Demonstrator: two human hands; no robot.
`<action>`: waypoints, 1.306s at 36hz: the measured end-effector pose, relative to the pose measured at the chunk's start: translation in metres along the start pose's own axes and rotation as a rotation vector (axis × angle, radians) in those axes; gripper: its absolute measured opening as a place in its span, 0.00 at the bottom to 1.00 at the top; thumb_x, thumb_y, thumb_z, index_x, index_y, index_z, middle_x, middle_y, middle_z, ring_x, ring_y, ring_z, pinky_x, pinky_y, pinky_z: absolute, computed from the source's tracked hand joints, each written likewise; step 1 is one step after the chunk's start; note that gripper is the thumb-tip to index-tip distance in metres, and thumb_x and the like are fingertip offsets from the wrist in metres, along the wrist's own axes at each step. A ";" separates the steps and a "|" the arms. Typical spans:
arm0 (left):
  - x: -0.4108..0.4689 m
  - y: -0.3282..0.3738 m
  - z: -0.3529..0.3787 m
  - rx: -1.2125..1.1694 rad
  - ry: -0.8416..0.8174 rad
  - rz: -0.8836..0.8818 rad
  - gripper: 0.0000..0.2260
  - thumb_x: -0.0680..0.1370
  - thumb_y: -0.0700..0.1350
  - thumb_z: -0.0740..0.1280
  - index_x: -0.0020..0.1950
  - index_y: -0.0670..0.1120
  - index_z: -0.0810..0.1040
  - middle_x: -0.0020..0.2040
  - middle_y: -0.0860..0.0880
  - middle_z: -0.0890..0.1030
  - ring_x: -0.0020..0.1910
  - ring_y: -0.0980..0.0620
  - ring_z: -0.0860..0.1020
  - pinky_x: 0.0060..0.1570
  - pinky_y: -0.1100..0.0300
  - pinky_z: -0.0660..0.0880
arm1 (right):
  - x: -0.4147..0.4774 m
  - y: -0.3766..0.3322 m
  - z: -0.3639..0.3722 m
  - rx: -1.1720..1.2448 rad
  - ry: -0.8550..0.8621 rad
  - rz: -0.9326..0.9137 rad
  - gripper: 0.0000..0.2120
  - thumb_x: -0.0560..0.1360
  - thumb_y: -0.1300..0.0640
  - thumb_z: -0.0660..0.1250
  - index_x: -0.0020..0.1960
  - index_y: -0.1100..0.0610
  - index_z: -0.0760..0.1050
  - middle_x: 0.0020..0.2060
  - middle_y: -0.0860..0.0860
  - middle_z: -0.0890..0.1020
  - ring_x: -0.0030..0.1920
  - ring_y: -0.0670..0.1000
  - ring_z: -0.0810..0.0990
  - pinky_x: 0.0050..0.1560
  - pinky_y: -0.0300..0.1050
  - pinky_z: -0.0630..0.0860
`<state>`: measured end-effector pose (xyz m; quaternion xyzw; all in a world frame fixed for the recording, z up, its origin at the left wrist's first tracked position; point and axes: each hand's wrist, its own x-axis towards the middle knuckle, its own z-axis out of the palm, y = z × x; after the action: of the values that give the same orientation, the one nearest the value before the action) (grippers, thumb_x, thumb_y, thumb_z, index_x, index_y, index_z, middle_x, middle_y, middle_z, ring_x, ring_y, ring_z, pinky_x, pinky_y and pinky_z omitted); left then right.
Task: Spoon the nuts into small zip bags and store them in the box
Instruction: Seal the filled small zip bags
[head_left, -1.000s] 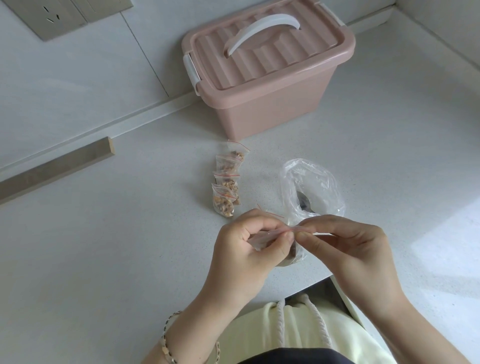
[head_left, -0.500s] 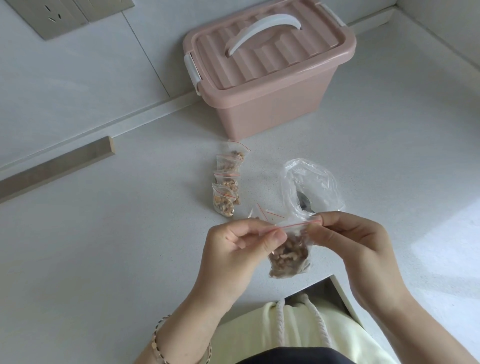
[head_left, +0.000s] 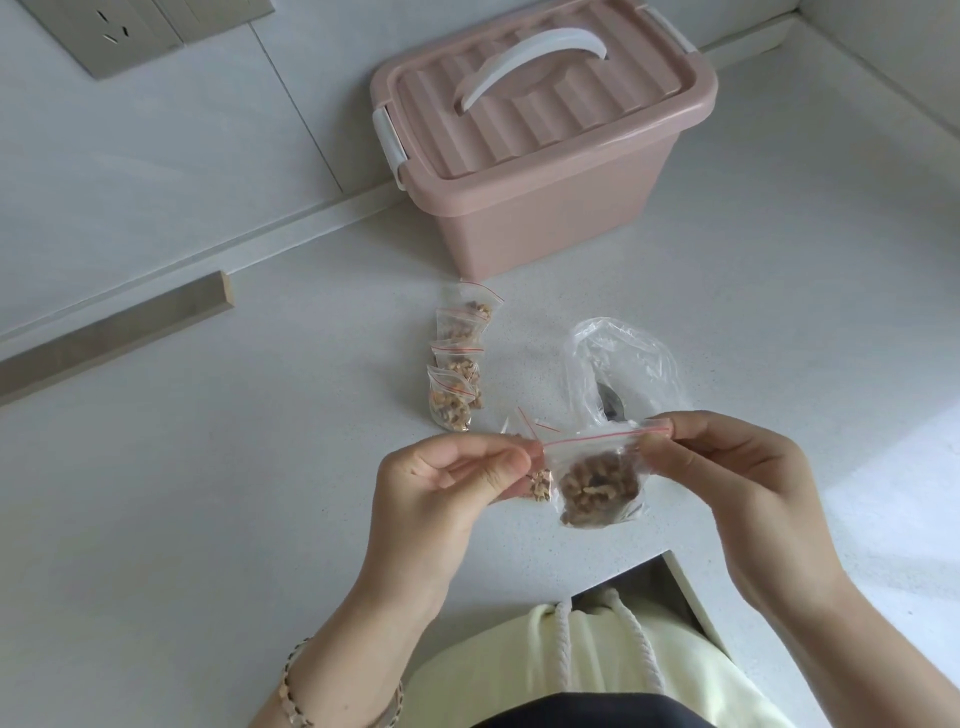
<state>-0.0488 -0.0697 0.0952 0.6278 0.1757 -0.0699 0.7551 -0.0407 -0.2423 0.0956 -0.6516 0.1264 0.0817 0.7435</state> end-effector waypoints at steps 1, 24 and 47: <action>0.000 0.000 -0.001 0.018 -0.009 0.021 0.03 0.62 0.38 0.74 0.32 0.46 0.84 0.35 0.48 0.84 0.37 0.52 0.83 0.42 0.59 0.80 | 0.000 -0.001 0.000 -0.007 -0.009 -0.003 0.04 0.61 0.57 0.68 0.32 0.58 0.80 0.29 0.51 0.82 0.33 0.46 0.79 0.39 0.32 0.74; -0.005 -0.007 -0.001 0.453 -0.122 0.367 0.02 0.71 0.50 0.67 0.40 0.55 0.80 0.39 0.58 0.83 0.40 0.60 0.81 0.43 0.72 0.73 | 0.003 0.012 0.012 -0.522 -0.279 -0.408 0.03 0.69 0.49 0.65 0.38 0.40 0.76 0.36 0.43 0.79 0.34 0.45 0.74 0.37 0.26 0.66; -0.012 -0.005 -0.012 0.477 -0.023 0.295 0.03 0.69 0.45 0.68 0.36 0.51 0.80 0.34 0.57 0.83 0.35 0.60 0.80 0.37 0.74 0.71 | 0.014 0.024 0.002 -0.792 -0.181 -0.650 0.07 0.69 0.52 0.65 0.36 0.53 0.79 0.33 0.37 0.73 0.31 0.42 0.68 0.30 0.36 0.70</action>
<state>-0.0638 -0.0603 0.0931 0.8059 0.0526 -0.0056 0.5897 -0.0342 -0.2379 0.0691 -0.8789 -0.1878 -0.0559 0.4349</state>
